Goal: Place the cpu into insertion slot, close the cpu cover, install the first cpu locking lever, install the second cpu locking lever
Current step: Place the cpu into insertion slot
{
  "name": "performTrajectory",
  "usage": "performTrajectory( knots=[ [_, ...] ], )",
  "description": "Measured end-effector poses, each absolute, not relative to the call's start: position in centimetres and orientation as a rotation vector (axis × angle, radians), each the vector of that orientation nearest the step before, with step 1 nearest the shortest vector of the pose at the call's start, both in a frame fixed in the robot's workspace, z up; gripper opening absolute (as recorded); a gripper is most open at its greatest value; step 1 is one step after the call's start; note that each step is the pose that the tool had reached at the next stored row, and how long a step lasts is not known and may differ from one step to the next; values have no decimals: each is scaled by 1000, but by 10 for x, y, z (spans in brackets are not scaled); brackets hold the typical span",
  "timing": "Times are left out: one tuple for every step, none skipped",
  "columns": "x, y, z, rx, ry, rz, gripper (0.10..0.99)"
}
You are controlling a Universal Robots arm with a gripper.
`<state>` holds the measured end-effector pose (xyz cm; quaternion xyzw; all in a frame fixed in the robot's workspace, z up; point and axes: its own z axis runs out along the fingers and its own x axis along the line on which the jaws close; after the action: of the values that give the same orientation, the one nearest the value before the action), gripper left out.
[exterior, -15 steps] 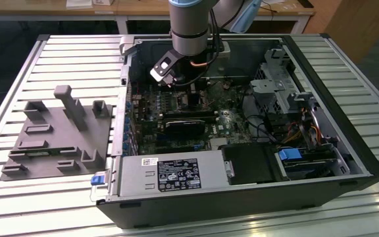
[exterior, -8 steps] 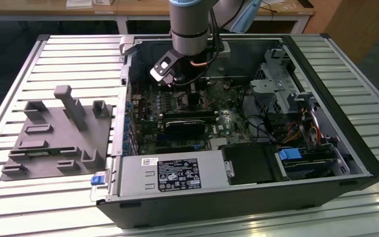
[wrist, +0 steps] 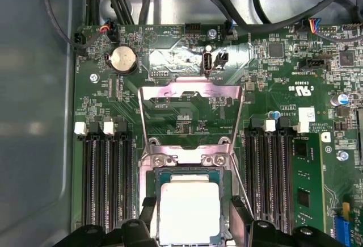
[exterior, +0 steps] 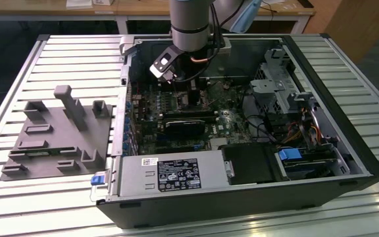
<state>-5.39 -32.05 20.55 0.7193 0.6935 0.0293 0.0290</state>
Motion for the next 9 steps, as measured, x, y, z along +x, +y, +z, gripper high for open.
performTrajectory(
  knots=[
    [-54,-321,205,2219,2140,90,612],
    [-54,-321,205,2219,2139,90,612],
    [-54,-321,205,2219,2140,90,612],
    [-54,-321,205,2219,2140,90,612],
    [-54,-321,206,2219,2139,90,612],
    [-54,-321,206,2219,2139,90,612],
    [-54,-321,206,2219,2139,90,596],
    [-54,-321,206,2219,2139,90,596],
    [-54,-321,206,2219,2139,90,596]
  ],
)
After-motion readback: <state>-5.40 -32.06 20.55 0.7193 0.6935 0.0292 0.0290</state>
